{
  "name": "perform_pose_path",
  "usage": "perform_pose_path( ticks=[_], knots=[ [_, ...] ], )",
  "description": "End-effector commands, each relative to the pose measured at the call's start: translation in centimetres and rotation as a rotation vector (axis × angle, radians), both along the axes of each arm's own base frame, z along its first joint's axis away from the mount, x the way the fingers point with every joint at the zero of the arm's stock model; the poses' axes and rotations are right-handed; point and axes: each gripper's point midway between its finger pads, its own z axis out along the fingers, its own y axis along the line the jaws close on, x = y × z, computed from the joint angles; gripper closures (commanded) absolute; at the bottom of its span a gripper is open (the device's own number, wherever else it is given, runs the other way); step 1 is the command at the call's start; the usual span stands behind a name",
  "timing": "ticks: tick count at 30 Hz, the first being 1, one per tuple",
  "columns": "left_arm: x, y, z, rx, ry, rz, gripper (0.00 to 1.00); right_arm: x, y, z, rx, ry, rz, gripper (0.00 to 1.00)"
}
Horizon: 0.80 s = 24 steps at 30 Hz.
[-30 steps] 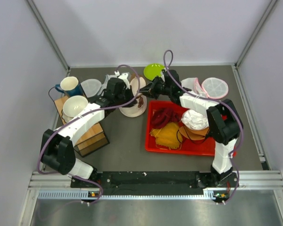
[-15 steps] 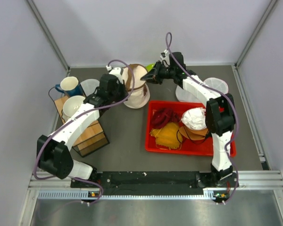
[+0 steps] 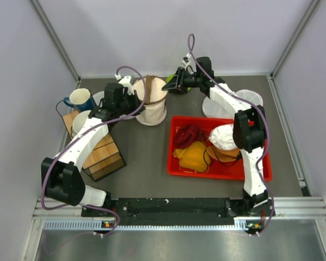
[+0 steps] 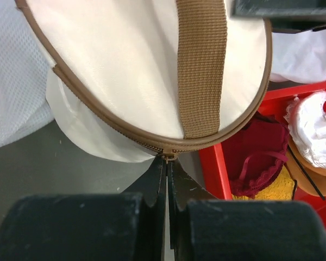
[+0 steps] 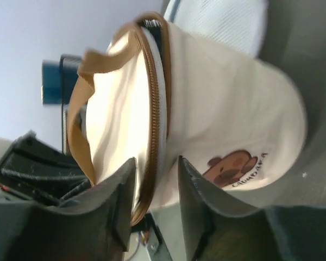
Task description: Unzip the laundry bag and remove the bra
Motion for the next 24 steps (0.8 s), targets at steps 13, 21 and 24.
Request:
perform_pose_path(
  ticks=[13, 21, 24],
  knots=[
    [-1.3, -1.6, -1.8, -0.047, 0.078, 0.045, 1.0, -4.7, -4.7, 2.6, 0.067, 0.055, -0.42, 0.16],
    [-1.6, -3.3, -1.8, -0.045, 0.078, 0.016, 1.0, -6.3, 0.6, 0.5, 0.053, 0.121, -0.368, 0.16],
    [-1.6, -3.3, -1.4, -0.042, 0.067, 0.008, 1.0, -6.7, 1.6, -0.1, 0.038, 0.128, -0.37, 0.15]
  ],
)
